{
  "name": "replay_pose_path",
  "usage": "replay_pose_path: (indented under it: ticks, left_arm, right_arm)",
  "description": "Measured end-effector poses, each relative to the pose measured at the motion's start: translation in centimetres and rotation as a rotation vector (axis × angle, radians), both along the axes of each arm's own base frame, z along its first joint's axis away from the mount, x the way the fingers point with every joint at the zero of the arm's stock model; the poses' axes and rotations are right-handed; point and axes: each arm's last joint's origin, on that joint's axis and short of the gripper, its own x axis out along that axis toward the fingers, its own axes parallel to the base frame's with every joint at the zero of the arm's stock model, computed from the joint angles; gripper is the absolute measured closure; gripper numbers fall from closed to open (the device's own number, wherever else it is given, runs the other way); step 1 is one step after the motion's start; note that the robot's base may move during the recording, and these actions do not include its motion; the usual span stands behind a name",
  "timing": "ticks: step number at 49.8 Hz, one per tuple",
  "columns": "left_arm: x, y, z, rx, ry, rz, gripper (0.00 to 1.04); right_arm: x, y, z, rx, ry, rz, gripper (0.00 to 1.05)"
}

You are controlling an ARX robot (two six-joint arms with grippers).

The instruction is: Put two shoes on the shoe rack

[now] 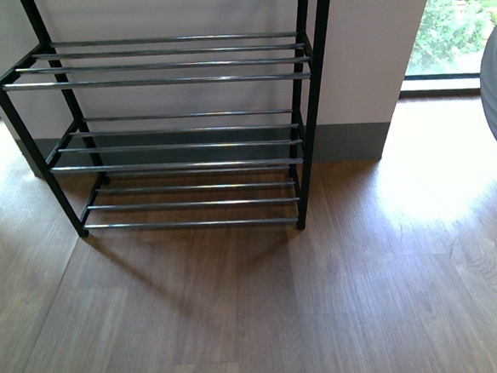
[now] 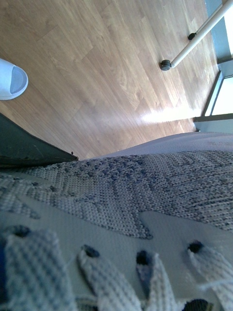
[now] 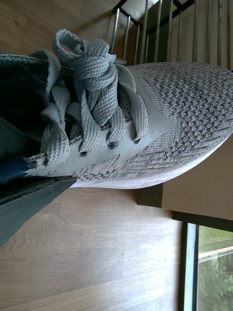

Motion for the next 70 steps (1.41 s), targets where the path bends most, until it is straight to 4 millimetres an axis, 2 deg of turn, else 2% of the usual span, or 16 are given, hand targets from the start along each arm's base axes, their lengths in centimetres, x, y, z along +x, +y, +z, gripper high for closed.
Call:
replay_pose_path:
  ticks: [70]
  left_arm:
    - [0.0,0.0,-0.15,0.001,0.003,0.002,1.0]
  right_arm:
    - [0.02,0.03,-0.01,0.0,0.001,0.0,1.03]
